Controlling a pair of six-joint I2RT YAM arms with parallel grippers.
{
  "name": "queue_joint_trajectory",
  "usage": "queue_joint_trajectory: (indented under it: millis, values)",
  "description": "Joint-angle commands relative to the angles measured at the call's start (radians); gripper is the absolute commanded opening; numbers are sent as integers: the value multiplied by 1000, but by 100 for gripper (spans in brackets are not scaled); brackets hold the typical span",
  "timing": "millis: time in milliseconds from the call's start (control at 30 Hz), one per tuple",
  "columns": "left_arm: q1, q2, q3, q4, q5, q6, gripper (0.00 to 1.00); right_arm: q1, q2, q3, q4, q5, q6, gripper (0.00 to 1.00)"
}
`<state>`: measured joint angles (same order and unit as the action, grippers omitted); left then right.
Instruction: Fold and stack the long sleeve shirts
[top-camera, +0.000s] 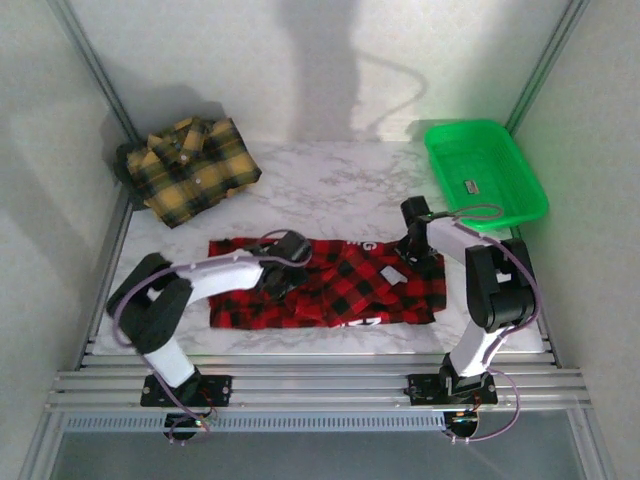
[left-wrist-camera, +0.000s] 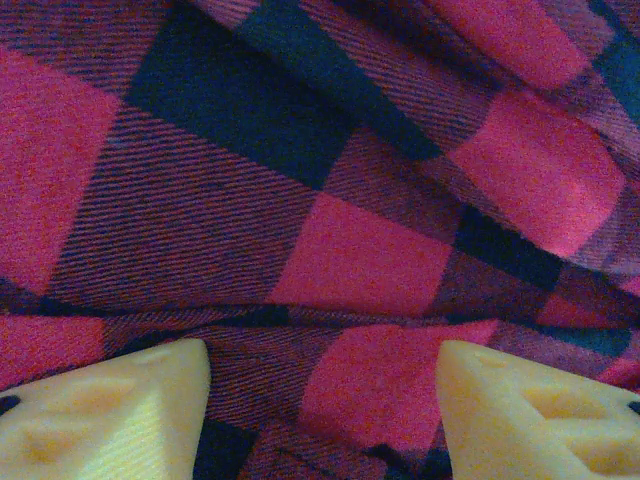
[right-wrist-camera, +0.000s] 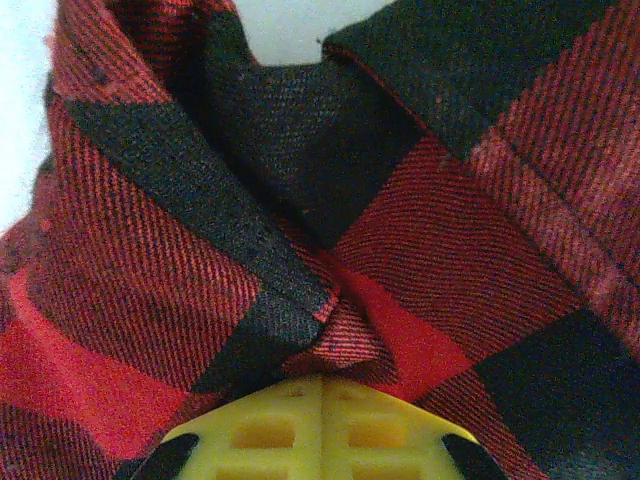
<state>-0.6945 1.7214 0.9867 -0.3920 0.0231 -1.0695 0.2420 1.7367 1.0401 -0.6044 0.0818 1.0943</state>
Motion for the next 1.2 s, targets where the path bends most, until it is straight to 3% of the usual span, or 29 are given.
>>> queue_joint_trajectory:
  millis: [0, 133, 267, 367, 533, 733, 1167]
  values:
    - [69, 127, 138, 26, -51, 152, 58, -59, 9, 48, -71, 73, 57, 3]
    - [64, 158, 336, -24, -43, 245, 64, -114, -36, 37, -52, 25, -8, 3]
    - [55, -8, 356, -99, -101, 172, 83, -113, -135, 61, -38, -29, -137, 6]
    - [43, -82, 432, -151, -66, 162, 87, -106, -213, 85, -71, -56, -205, 7]
    - [-55, 116, 721, -467, -49, 295, 83, -92, -329, 89, -123, -76, -292, 13]
    - [-109, 287, 788, -596, -31, 402, 67, -55, -357, 31, -119, -106, -315, 13]
    - [-120, 368, 779, -596, -36, 455, 64, 13, -291, -31, -64, -168, -330, 14]
